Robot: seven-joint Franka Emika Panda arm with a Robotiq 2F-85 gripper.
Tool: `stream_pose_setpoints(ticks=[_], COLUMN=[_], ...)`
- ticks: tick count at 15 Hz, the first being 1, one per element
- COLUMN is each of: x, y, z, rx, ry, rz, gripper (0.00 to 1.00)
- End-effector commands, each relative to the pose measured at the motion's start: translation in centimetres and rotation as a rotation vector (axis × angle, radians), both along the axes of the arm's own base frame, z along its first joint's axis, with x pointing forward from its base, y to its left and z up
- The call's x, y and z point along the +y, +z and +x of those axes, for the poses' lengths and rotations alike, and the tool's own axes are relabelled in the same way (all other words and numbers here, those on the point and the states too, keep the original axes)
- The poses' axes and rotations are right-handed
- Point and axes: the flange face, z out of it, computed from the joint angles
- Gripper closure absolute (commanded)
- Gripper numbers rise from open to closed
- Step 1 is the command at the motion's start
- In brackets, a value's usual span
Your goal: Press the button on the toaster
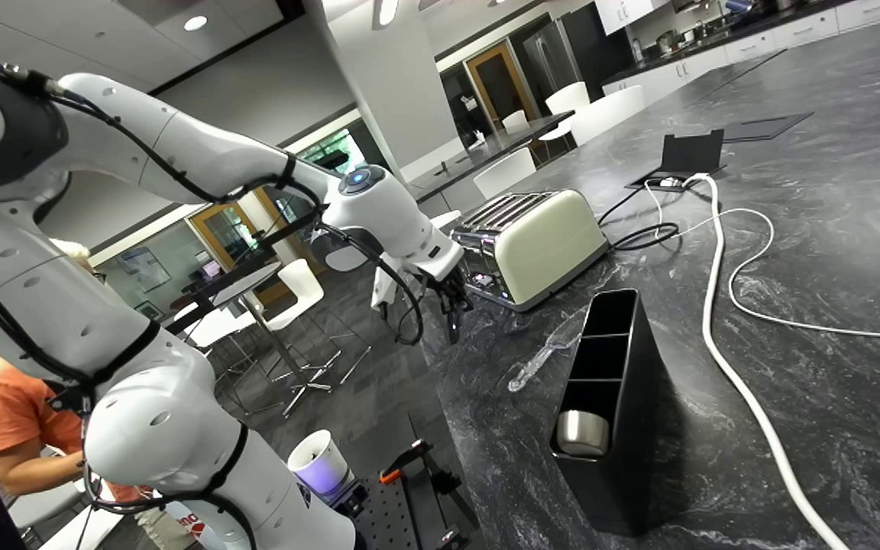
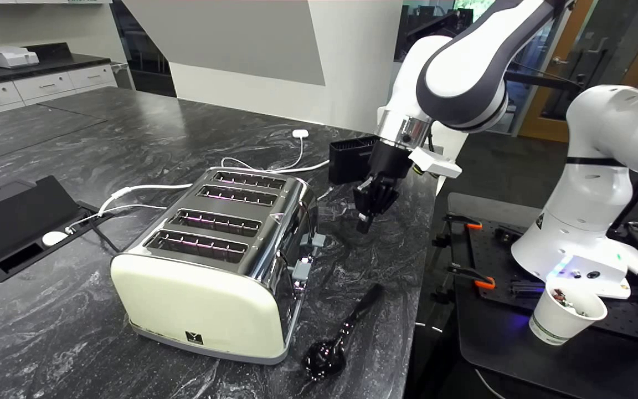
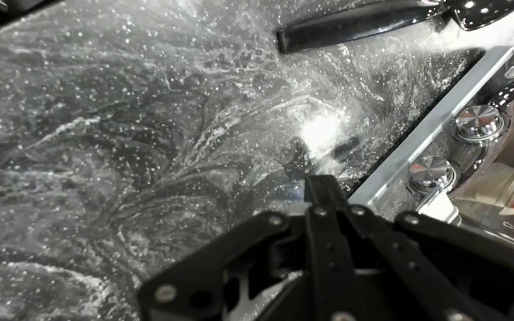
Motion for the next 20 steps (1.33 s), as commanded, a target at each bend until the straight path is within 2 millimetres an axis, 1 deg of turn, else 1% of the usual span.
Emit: stream_pose_setpoints(ticks=[1, 5, 10, 20], x=[-0.7, -1.4, -1.4, -1.7], y=[0.1, -1.0, -3.0, -6.0], z=[1.3, 1.7, 1.9, 3.0], rx=[-0.030, -0.052, -0.068, -0.145], ry=[-0.038, -0.052, -0.063, -0.127], rz=[0.070, 0.119, 0.143, 0.222], gripper=[1.00, 1.00, 1.00, 1.00])
